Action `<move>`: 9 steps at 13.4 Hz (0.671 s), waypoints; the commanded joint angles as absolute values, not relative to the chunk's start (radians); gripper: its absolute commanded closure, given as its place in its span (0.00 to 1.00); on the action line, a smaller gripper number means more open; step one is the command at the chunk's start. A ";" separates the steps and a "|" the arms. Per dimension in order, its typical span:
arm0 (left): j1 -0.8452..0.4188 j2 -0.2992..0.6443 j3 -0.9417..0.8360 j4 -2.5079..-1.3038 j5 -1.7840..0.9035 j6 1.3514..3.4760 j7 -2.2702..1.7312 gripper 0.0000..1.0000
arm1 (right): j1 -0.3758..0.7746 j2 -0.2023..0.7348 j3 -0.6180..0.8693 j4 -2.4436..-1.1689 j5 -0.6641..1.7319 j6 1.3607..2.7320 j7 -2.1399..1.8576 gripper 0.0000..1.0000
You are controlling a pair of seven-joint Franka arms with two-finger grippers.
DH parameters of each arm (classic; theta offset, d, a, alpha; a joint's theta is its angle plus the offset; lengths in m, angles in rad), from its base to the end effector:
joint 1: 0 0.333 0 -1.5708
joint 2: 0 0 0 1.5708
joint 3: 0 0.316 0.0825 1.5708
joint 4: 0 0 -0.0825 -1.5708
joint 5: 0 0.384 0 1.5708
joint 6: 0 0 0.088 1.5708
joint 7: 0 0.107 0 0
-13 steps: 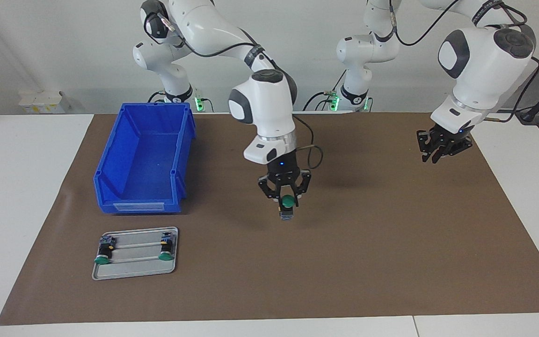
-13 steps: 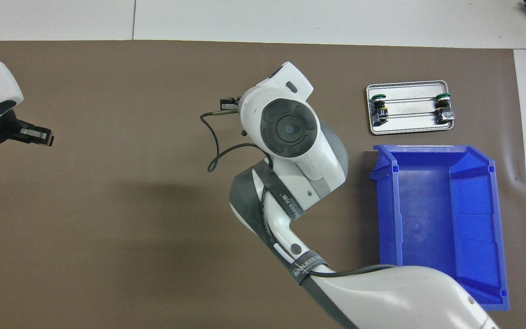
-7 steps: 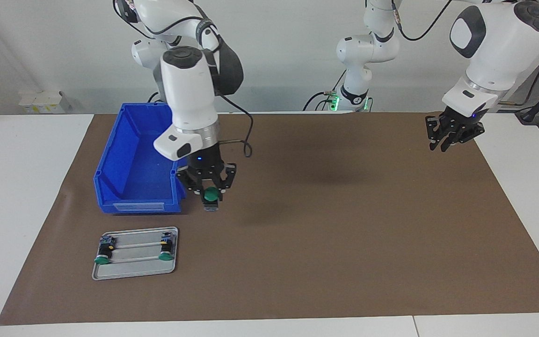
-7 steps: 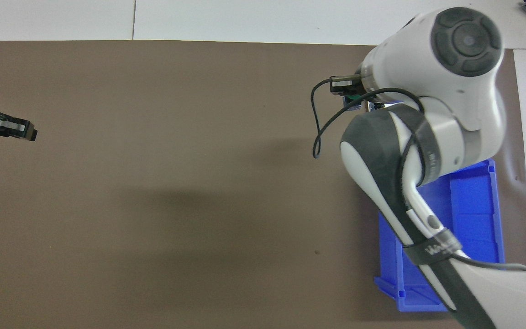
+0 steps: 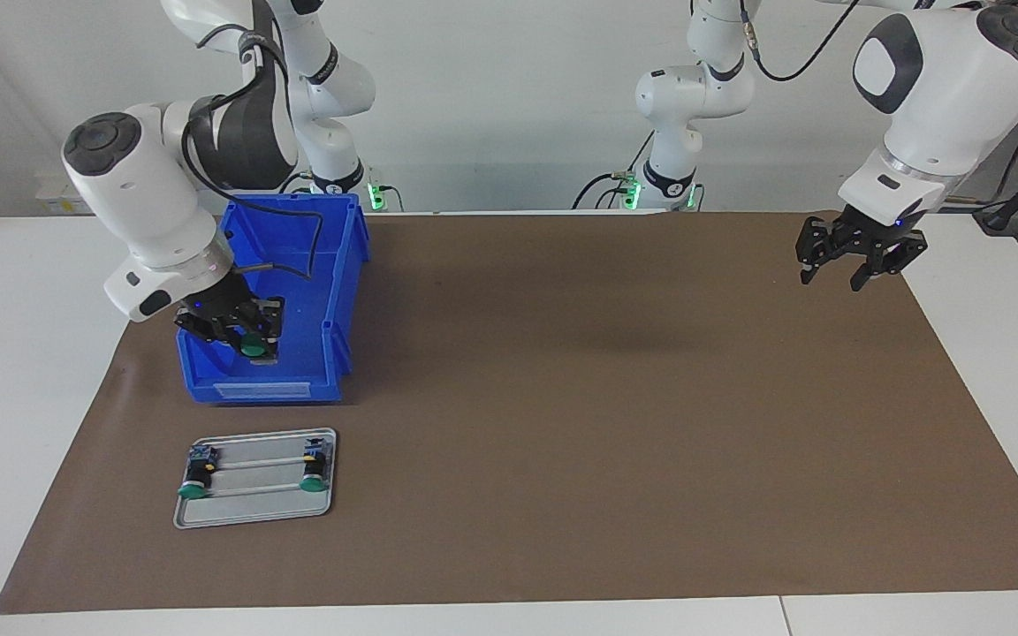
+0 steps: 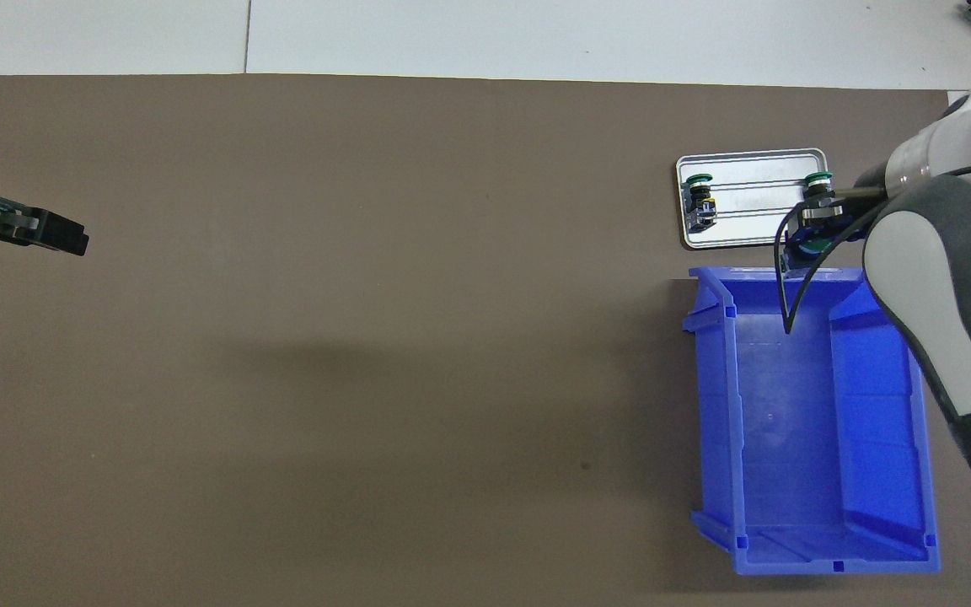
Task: Place and press button with both arms
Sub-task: 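Lower the button into the blue bin and open the right gripper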
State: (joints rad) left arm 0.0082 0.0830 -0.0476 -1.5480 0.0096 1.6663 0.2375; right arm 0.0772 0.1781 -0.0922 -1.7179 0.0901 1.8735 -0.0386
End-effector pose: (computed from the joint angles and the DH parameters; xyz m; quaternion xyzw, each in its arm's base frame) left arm 0.5880 -0.0211 0.5965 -0.9902 0.1382 -0.0173 0.0046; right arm 0.6130 0.0009 0.4765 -0.9993 0.0015 0.0098 0.0350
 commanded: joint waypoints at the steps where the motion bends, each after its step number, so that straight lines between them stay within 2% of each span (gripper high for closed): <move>1: 0.020 0.094 -0.052 -1.526 0.006 1.674 0.239 0.00 | 0.058 0.057 -0.077 -1.991 0.115 1.973 -0.057 1.00; 5: 0.018 0.091 -0.054 -1.548 0.002 1.716 0.241 0.00 | 0.029 0.049 -0.077 -2.078 0.117 1.963 -0.087 1.00; 9: 0.018 0.084 -0.052 -1.557 0.002 1.720 0.245 0.00 | 0.000 0.051 -0.077 -2.088 0.115 1.973 -0.117 1.00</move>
State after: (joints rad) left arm 0.0085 0.0883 -0.0479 -1.5483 0.0095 1.7022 0.2376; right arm 0.0259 0.0853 -0.0917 -2.0483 0.0927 1.9466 -0.0839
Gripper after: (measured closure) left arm 0.000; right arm 0.595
